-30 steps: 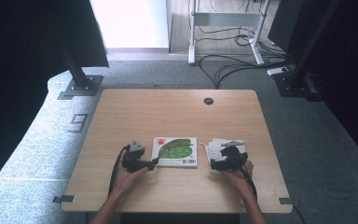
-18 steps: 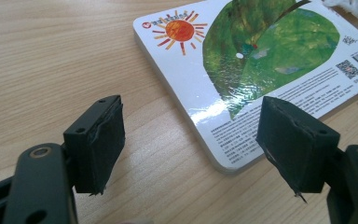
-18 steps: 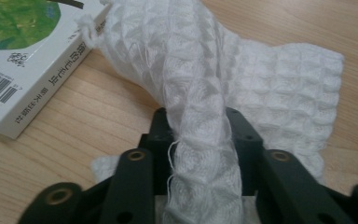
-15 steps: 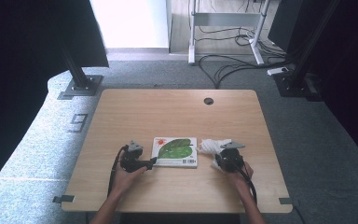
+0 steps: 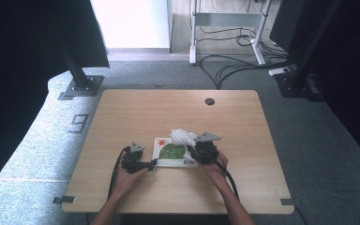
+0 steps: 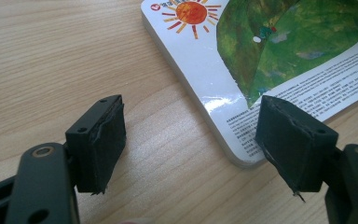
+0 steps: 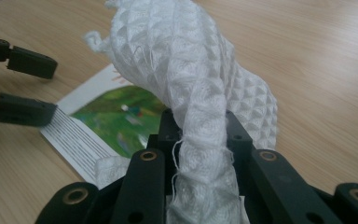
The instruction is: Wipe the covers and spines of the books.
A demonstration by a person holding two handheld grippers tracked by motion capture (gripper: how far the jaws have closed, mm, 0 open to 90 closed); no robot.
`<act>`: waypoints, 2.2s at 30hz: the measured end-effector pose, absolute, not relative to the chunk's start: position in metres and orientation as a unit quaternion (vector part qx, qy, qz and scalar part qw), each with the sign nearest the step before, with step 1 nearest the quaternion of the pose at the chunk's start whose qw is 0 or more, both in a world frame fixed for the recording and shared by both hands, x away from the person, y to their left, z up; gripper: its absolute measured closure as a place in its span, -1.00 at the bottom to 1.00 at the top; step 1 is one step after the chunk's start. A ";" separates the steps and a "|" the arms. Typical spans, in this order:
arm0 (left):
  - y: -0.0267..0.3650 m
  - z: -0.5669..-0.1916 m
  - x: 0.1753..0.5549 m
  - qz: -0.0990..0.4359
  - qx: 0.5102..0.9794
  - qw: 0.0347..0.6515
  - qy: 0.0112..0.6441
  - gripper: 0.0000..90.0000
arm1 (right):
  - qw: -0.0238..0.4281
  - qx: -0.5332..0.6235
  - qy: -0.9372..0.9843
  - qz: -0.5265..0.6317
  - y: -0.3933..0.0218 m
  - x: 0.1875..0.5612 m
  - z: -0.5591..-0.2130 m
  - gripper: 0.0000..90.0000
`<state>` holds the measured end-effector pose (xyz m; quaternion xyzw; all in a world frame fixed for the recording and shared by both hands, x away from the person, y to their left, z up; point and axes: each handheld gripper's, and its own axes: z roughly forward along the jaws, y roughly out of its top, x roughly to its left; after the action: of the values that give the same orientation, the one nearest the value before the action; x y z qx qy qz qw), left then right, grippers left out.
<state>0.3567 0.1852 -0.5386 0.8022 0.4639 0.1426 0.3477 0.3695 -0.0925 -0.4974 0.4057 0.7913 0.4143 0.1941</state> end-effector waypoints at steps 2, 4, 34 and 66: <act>0.186 -0.539 0.357 0.141 0.802 0.349 0.464 -0.46 | 0.189 0.400 0.798 0.410 -0.074 0.376 -0.500 0.63; 0.186 -0.539 0.357 0.140 0.802 0.350 0.464 -0.46 | 0.183 0.395 0.802 0.408 -0.059 0.383 -0.503 0.63; 0.186 -0.540 0.356 0.137 0.799 0.354 0.466 -0.41 | 0.147 0.430 0.789 0.413 -0.028 0.426 -0.536 0.59; 0.186 -0.539 0.355 0.141 0.800 0.351 0.465 -0.41 | 0.128 0.397 0.786 0.457 -0.004 0.401 -0.525 0.63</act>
<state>0.3549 0.1856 -0.5393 0.8005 0.4650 0.1406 0.3510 0.4011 -0.0045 -0.5245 0.3965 0.7857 0.4572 0.1281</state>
